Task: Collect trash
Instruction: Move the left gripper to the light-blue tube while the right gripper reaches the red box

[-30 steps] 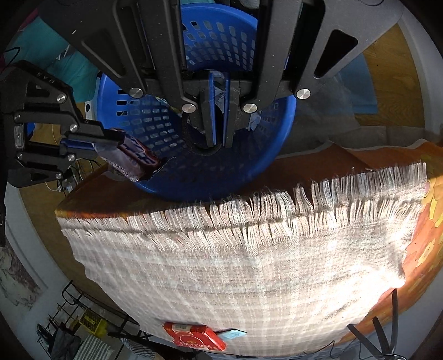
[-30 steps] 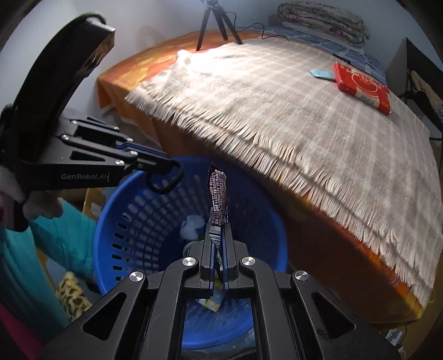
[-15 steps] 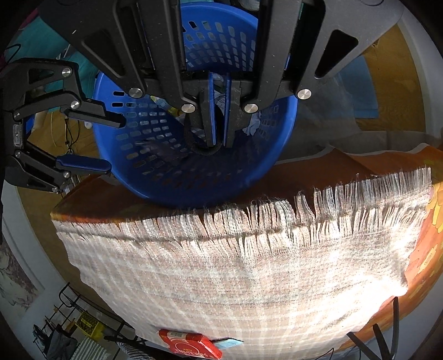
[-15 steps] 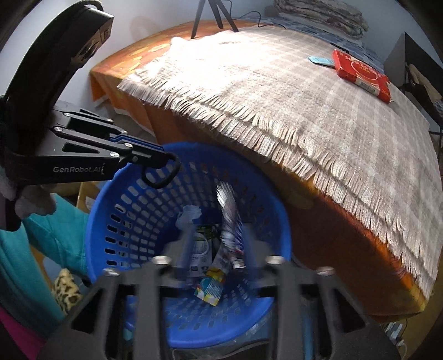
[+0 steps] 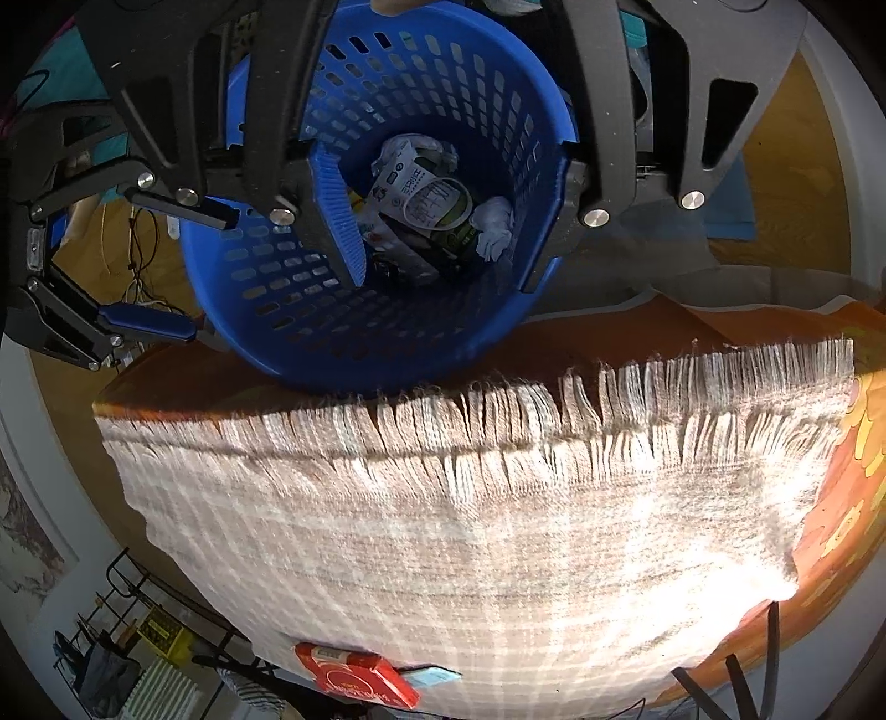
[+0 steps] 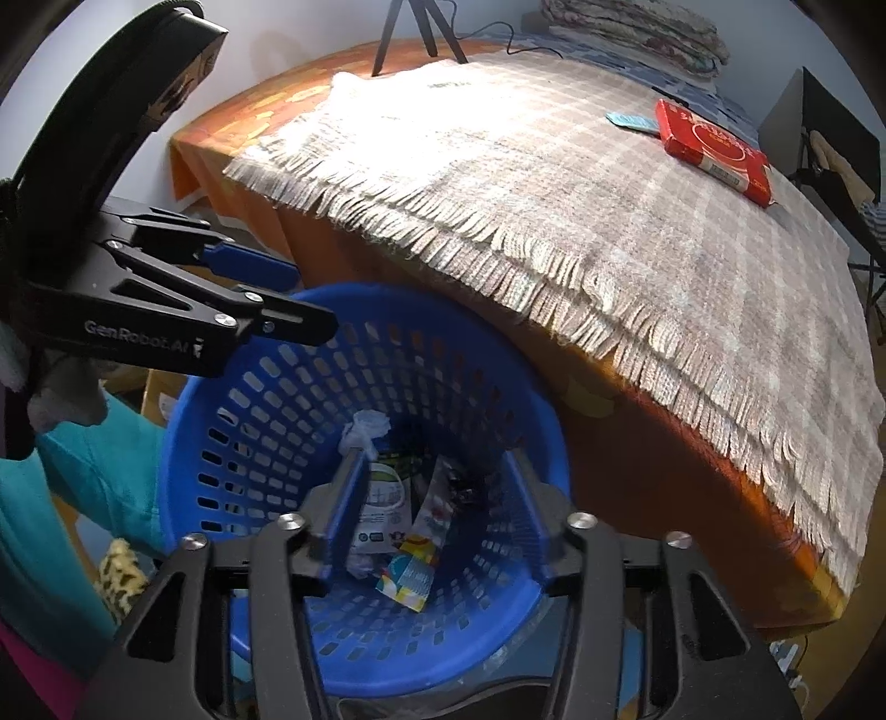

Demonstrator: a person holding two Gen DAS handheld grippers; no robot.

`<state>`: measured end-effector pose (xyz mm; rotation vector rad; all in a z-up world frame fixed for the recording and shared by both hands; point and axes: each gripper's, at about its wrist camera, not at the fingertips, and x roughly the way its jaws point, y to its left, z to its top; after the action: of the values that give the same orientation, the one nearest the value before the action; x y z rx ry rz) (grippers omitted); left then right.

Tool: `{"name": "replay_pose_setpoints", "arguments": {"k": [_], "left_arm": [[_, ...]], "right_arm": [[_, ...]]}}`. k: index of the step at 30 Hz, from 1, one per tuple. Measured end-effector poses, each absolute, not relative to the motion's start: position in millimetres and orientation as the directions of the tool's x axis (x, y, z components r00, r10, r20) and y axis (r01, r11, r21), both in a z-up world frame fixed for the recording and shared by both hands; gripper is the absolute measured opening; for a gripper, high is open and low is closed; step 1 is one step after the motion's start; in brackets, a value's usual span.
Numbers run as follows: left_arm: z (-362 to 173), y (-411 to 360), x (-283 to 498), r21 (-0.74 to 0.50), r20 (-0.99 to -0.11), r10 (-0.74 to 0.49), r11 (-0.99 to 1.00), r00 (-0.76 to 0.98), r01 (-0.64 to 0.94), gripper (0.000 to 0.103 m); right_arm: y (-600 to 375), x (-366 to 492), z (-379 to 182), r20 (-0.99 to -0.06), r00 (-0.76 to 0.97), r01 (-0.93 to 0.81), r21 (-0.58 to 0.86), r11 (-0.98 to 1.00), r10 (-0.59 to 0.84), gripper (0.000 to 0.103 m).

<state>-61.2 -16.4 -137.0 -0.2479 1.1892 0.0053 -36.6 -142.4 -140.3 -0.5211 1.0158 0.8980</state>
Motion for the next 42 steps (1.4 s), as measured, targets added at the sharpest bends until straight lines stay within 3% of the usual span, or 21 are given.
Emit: {"name": "replay_pose_setpoints", "arguments": {"k": [2,15,25,35,42], "left_arm": [[-135,-13,-60,-0.188,-0.917,-0.124,0.973,0.379,-0.137,0.06],[-110,-8,-46,-0.185,-0.907,-0.109,0.971,0.407,-0.15,0.062],[-75,5,-15,-0.201,-0.879,-0.1,0.964,0.467,-0.171,0.062],[-51,4,29,-0.205,-0.851,-0.1,0.967,0.516,-0.149,0.062],[-39,8,59,-0.176,-0.841,-0.077,0.975,0.535,-0.135,0.062]], "right_arm": [[-143,-36,-139,-0.887,0.245,-0.831,0.015,0.556,0.391,0.063],[-143,-28,-136,-0.888,0.314,-0.804,-0.06,0.592,0.335,0.067],[-152,7,-117,-0.868,0.359,-0.741,-0.041,0.671,0.344,0.071],[-171,92,-88,-0.836,0.361,-0.575,0.149,0.805,0.413,0.071],[-174,149,-64,-0.812,0.41,-0.481,0.194,0.855,0.415,0.071]]}}
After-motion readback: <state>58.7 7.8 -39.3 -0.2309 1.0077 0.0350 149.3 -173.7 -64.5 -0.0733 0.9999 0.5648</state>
